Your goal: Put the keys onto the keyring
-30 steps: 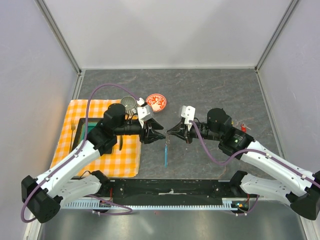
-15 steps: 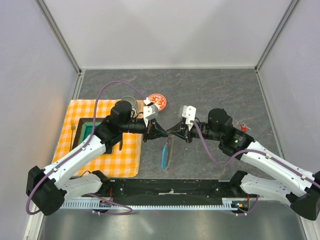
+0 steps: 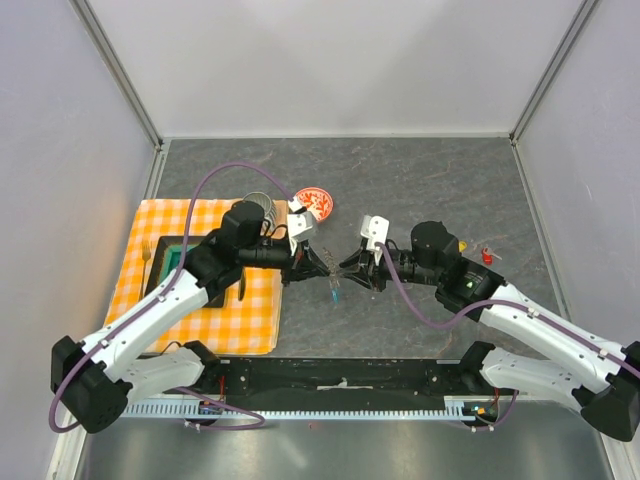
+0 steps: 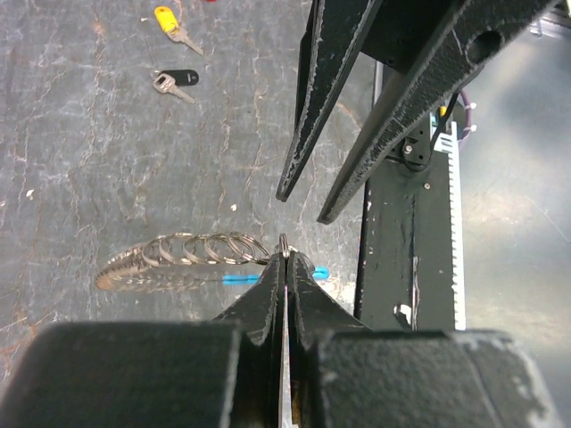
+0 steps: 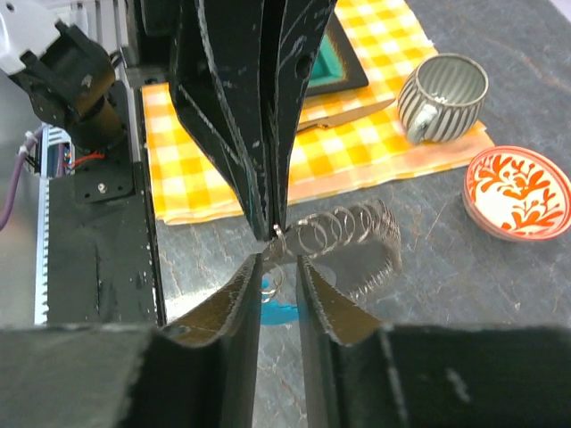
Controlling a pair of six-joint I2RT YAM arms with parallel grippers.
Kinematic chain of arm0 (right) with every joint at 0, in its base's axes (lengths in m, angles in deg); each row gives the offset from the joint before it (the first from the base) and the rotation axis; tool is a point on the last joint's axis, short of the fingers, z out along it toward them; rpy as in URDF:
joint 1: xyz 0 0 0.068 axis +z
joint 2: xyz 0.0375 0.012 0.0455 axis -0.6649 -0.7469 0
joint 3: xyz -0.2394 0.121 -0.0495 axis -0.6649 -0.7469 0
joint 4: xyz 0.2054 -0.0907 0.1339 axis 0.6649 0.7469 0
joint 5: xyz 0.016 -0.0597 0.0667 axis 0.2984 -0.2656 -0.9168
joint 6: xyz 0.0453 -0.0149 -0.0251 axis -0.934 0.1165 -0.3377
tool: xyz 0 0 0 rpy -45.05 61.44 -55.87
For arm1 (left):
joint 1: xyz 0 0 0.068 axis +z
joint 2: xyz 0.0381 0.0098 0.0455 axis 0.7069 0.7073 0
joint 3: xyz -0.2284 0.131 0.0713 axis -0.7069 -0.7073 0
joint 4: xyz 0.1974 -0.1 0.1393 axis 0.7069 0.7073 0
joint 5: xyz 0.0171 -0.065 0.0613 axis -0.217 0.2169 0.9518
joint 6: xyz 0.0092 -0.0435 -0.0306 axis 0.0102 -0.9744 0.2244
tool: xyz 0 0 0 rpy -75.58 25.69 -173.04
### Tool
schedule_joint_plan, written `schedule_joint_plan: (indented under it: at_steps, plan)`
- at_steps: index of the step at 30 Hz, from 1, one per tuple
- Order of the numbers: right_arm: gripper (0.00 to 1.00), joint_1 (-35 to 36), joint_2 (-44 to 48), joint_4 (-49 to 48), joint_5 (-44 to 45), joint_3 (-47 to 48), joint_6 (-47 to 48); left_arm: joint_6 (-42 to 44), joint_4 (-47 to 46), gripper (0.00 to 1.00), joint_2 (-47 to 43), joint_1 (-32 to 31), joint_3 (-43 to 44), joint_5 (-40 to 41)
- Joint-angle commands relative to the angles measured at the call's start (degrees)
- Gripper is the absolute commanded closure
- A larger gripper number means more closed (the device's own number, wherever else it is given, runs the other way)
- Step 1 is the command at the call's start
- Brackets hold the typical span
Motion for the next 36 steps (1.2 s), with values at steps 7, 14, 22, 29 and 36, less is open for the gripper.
schedule_joint_plan:
  at_steps: [7, 14, 22, 29, 36]
  plan:
    - [0.63, 0.0, -5.0, 0.1, -2.2, 0.5, 2.4, 7.7, 9.3, 0.98, 3.1, -0.1, 8.0, 1.7]
    - [0.64, 0.0, -6.0, -2.9, -3.4, -0.2, 3.0, 9.3, 12.1, 0.98, 4.2, -0.1, 9.1, 1.7]
    - [0.66, 0.0, -7.8, -7.3, -3.0, -3.5, 1.9, 9.4, 11.2, 0.98, 8.1, -0.5, 7.1, 1.9]
    - [0.66, 0.0, -8.1, -10.8, 0.1, -7.9, 1.4, 10.6, 11.2, 0.98, 10.2, -0.9, 6.6, 3.8]
    - [0.70, 0.0, -9.0, -12.3, -0.9, -9.6, 2.0, 12.1, 12.0, 0.98, 10.7, -1.1, 5.9, 4.5]
